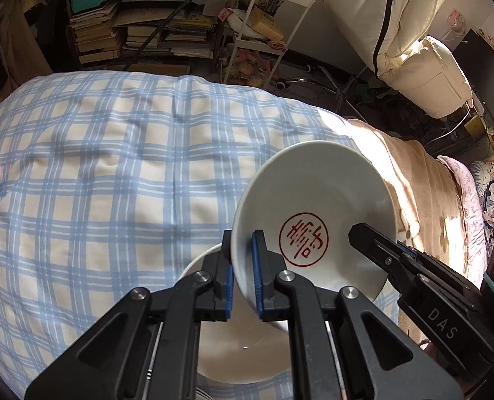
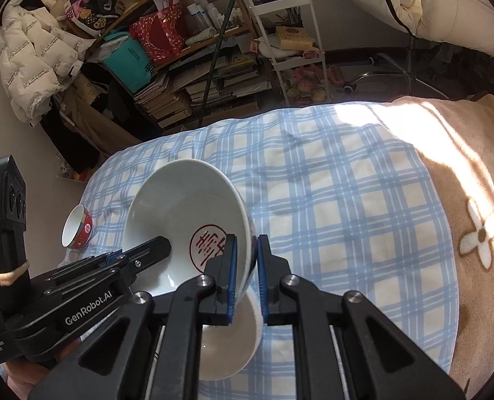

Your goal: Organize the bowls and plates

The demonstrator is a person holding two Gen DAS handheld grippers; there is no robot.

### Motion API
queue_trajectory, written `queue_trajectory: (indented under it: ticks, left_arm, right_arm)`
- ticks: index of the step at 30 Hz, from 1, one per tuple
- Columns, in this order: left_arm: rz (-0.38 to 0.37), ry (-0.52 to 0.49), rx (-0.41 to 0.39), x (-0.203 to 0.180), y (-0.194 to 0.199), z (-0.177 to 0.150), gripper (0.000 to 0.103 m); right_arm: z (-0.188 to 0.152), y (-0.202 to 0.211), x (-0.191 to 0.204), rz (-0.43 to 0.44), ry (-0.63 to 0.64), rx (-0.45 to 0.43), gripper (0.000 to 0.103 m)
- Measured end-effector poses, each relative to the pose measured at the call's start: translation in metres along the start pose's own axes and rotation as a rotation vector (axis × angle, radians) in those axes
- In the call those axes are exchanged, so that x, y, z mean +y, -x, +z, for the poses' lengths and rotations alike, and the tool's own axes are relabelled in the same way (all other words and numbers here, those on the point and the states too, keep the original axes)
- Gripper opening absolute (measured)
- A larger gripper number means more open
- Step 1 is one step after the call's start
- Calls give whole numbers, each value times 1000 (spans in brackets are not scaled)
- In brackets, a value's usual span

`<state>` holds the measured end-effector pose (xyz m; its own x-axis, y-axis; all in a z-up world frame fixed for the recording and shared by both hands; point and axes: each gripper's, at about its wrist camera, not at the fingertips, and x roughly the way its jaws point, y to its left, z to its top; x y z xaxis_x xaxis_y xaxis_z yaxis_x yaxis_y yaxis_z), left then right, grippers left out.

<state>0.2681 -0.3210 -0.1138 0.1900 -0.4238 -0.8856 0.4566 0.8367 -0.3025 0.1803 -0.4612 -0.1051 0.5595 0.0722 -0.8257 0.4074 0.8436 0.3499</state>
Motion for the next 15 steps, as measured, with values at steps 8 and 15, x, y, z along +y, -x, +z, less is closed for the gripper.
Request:
queue_trajectory:
  ticks: [8,15]
  left_arm:
    - [48,-26,-21,-12,8,-14,8]
    - [91,-45,-13,-6,13,-28,9]
  right_arm:
    - [-20,-6,-12,10,-54,18,10]
    - [-33,-1,-10,58,-72,19,10]
